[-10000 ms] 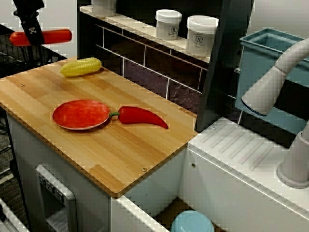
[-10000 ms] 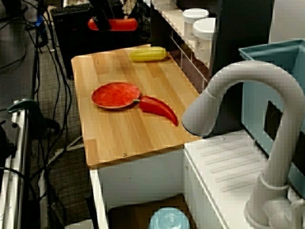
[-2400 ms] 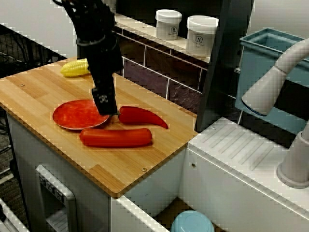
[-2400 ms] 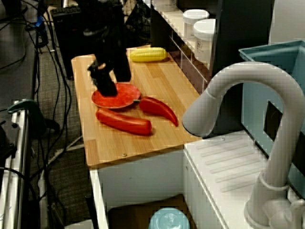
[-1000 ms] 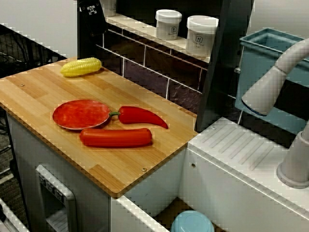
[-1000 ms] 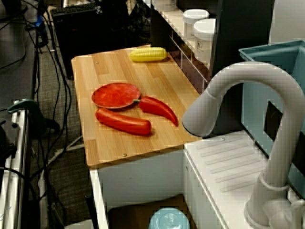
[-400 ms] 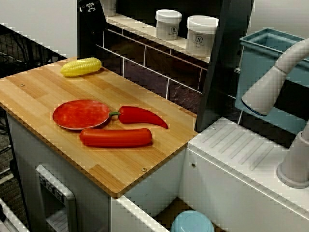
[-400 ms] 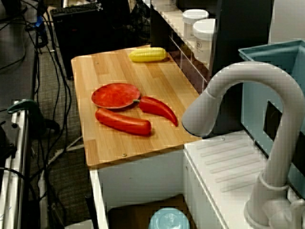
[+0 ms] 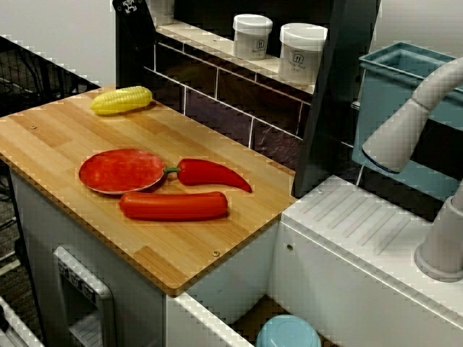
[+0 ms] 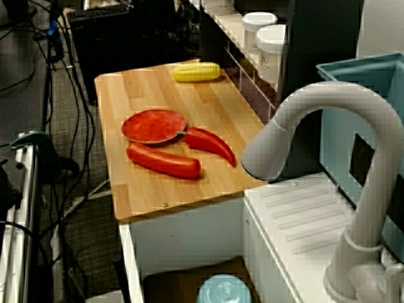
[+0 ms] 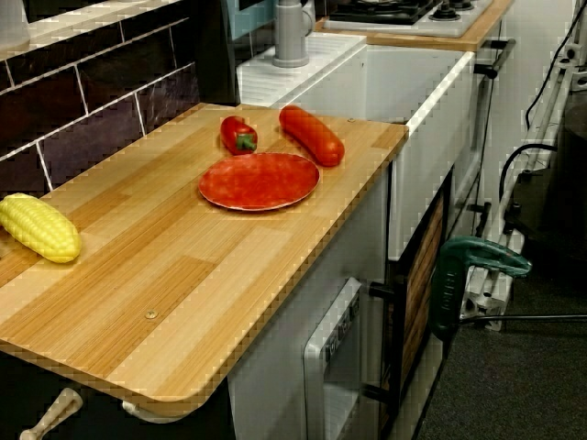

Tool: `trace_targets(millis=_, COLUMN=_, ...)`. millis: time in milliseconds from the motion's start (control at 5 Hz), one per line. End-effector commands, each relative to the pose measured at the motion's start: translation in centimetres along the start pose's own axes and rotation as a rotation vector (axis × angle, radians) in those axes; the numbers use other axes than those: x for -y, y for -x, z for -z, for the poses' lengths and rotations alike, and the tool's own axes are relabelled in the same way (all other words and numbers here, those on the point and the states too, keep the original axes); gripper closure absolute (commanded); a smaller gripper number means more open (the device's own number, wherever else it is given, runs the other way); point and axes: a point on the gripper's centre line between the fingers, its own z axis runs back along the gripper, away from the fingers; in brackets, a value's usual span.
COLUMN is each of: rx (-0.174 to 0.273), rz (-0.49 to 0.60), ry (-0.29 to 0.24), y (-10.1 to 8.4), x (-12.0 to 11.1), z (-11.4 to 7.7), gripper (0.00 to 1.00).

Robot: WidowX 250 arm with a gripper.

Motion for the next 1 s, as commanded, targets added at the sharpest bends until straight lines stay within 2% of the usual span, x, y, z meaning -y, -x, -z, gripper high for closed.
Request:
trace_targets(millis=0, rx=0.088, rz=0.014, ry=0.085, y=0.6, x=-0.1, z=-0.9, gripper=0.00)
trace_targets(millis=200, rx=0.152, rz=-0.014, ry=0.115, y=0.5, x=-0.3, z=-1.4, gripper=0.00)
trace_targets(millis=400, rx=0.197, rz=-0.042, ry=0.141, y=0.2, x=-0.3, z=-2.0, gripper=0.00)
trace_targets(millis=600, rx=0.202, rz=-0.041, ry=0.160, y=0.0, x=-0.5, z=-2.4, gripper=0.00)
trace_targets(millis=800, rx=0.199, rz=-0.064, ry=0.173, y=0.3, x=-0.7, z=-2.4, gripper=1.00)
